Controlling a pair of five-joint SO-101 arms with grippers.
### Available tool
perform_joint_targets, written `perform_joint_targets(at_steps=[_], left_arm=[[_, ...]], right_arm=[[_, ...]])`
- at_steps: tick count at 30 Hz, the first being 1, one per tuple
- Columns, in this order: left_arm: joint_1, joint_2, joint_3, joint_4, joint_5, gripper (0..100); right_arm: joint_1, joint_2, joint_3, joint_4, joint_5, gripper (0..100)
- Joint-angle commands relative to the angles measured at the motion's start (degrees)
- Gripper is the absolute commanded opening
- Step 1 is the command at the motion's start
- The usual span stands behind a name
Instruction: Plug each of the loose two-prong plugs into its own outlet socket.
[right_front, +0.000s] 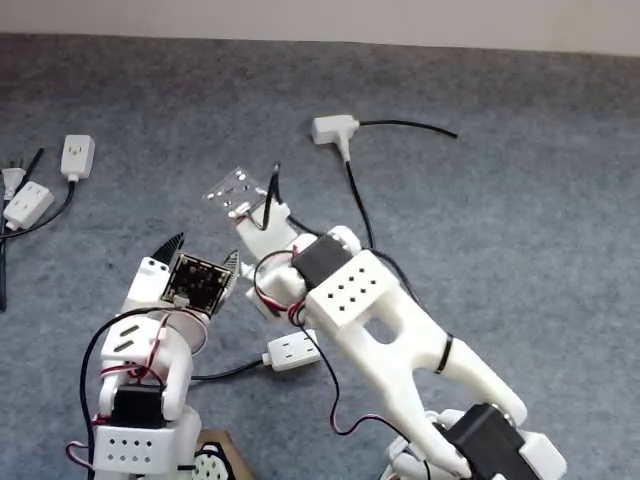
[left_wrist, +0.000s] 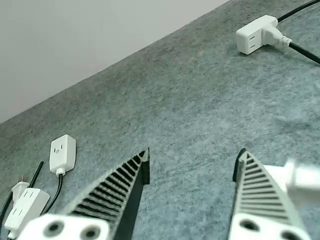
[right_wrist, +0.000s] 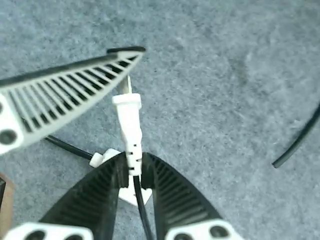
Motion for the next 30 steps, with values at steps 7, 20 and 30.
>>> perform_joint_targets(at_steps=[7,20,30], left_arm=[[0.2,0.0,0.8,-0.6,-0.2,29],[-1.4,0.0,-4.7,-0.6,0.0,29],[-6.4,-0.4,-5.8,-0.6,0.0,28]], right_arm=[[1.1,-4.3,-3.0,0.7,0.6,0.6],[2.5,-3.6,3.9,-3.3,3.4,0.6],[14.7,-3.4,12.3,-7.2,8.6,0.6]])
